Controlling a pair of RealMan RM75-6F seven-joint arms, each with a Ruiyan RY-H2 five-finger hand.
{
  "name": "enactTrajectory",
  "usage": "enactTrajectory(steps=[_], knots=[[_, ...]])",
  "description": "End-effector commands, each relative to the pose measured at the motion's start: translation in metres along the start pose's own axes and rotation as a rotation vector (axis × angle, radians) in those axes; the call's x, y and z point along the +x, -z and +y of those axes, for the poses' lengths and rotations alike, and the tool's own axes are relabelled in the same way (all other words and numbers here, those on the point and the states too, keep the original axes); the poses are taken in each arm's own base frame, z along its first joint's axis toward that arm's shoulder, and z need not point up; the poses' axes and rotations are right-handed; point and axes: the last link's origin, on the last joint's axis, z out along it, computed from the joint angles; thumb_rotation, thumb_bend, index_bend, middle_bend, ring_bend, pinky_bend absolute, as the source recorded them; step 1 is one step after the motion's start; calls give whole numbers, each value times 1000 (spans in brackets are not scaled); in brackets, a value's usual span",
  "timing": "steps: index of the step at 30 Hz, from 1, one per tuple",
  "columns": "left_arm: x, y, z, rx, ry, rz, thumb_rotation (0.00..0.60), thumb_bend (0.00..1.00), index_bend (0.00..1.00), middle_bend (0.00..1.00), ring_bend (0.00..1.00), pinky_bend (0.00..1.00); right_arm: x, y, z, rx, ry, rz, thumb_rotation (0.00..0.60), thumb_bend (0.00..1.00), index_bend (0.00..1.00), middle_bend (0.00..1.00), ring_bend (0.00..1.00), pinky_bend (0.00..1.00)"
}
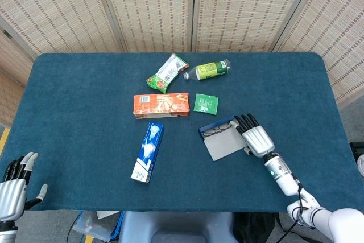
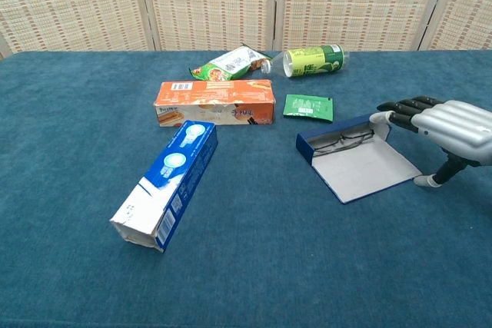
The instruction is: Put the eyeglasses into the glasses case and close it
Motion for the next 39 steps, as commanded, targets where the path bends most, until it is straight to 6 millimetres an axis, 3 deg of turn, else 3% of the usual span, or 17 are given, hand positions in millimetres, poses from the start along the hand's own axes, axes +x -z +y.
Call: enactTrajectory(steps=[1, 9, 32, 39], knots=[[1, 0, -1, 1, 0, 2, 600, 358, 0, 0, 0, 0, 0, 0, -2, 6, 1, 1, 600, 160, 85, 21, 0, 0], [0, 1, -3, 2, 3, 1, 600, 357, 0, 0, 0, 0, 1, 2, 0, 1, 6, 3, 600, 159, 85, 21, 0, 0], [0, 0, -4, 7, 2, -1, 600, 358, 0, 0, 0, 0, 20, -24, -16, 51, -31, 80, 600, 236, 90, 42, 0, 0], [-1, -1, -5, 11, 2, -2, 600, 357, 0, 0, 0, 0, 23, -34, -27, 82, -42, 106, 600, 281, 246, 93, 0, 0]])
